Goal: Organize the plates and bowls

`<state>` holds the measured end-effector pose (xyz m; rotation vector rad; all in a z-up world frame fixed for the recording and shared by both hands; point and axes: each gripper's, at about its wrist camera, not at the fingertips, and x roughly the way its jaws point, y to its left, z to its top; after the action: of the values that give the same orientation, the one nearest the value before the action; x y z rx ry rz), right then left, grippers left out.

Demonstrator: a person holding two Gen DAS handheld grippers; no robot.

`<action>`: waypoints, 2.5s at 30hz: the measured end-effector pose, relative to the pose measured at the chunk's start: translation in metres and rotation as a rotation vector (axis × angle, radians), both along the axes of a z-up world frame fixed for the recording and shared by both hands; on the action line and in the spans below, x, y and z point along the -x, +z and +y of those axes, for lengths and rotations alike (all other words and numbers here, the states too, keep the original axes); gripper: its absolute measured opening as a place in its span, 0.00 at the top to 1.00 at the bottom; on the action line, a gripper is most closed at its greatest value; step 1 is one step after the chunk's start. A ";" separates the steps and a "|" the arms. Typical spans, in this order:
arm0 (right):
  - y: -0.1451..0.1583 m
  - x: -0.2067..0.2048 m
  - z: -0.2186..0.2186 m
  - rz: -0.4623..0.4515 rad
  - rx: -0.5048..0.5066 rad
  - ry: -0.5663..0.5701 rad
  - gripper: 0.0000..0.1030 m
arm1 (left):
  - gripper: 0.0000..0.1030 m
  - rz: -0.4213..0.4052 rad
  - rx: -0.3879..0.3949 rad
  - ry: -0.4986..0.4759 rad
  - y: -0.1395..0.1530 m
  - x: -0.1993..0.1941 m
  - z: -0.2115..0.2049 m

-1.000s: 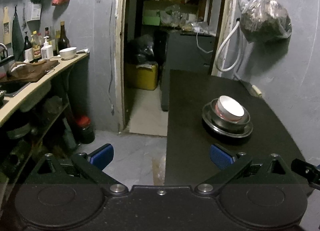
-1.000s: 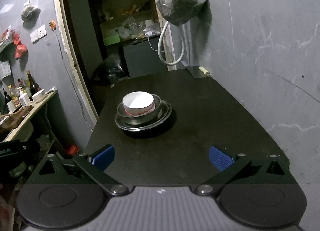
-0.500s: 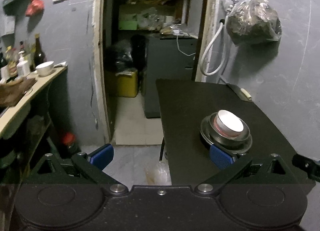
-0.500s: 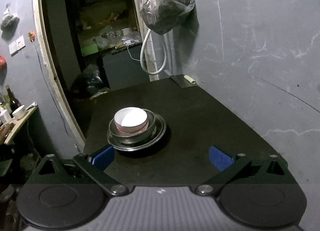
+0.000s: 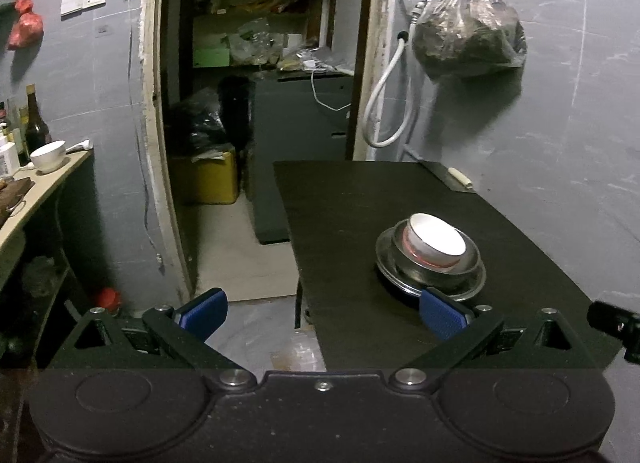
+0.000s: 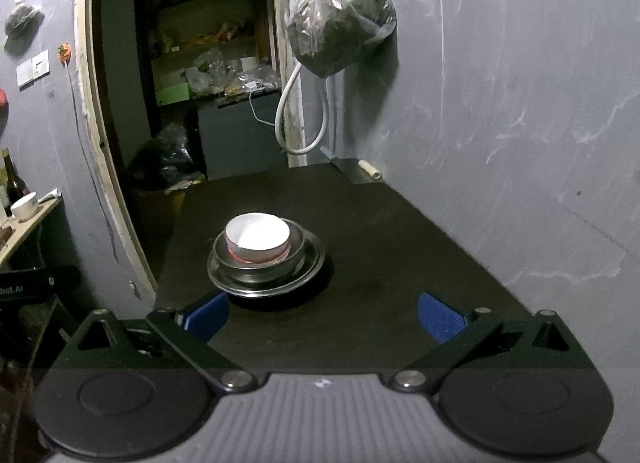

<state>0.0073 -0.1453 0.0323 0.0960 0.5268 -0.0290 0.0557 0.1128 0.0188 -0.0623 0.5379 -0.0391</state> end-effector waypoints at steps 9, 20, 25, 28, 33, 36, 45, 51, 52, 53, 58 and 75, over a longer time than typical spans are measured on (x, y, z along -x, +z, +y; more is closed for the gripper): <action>0.003 0.012 -0.004 0.006 0.021 0.092 0.00 | 0.01 -0.014 0.031 -0.027 -0.016 0.018 -0.011; 0.006 0.017 -0.007 0.002 -0.074 0.161 0.00 | 0.01 -0.050 -0.046 0.002 -0.014 0.051 -0.010; 0.002 0.016 -0.005 0.021 -0.087 0.178 0.00 | 0.01 -0.030 -0.055 0.020 -0.016 0.058 -0.007; 0.000 0.016 -0.007 0.025 -0.090 0.165 0.00 | 0.01 -0.031 -0.065 0.024 -0.016 0.059 -0.008; -0.006 0.014 -0.013 0.038 -0.100 0.149 0.00 | 0.01 -0.026 -0.069 0.034 -0.020 0.059 -0.010; -0.008 0.014 -0.014 0.044 -0.097 0.145 0.00 | 0.01 -0.023 -0.071 0.032 -0.023 0.059 -0.011; -0.012 0.011 -0.010 0.060 -0.077 0.170 0.00 | 0.01 -0.014 -0.072 0.036 -0.025 0.054 -0.013; -0.016 0.008 -0.011 0.083 -0.080 0.166 0.00 | 0.01 -0.004 -0.077 0.037 -0.028 0.052 -0.013; -0.017 0.007 -0.011 0.086 -0.081 0.166 0.00 | 0.01 -0.003 -0.079 0.037 -0.029 0.052 -0.013; -0.018 0.007 -0.011 0.089 -0.081 0.167 0.00 | 0.01 -0.003 -0.079 0.038 -0.029 0.052 -0.013; -0.021 0.005 -0.010 0.103 -0.073 0.176 0.00 | 0.01 0.003 -0.081 0.040 -0.032 0.051 -0.014; -0.026 0.003 -0.011 0.141 -0.079 0.196 0.00 | 0.01 0.023 -0.090 0.045 -0.036 0.051 -0.016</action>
<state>0.0047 -0.1559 0.0061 0.1202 0.6767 0.1774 0.0048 0.0972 -0.0168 0.0126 0.5602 0.0296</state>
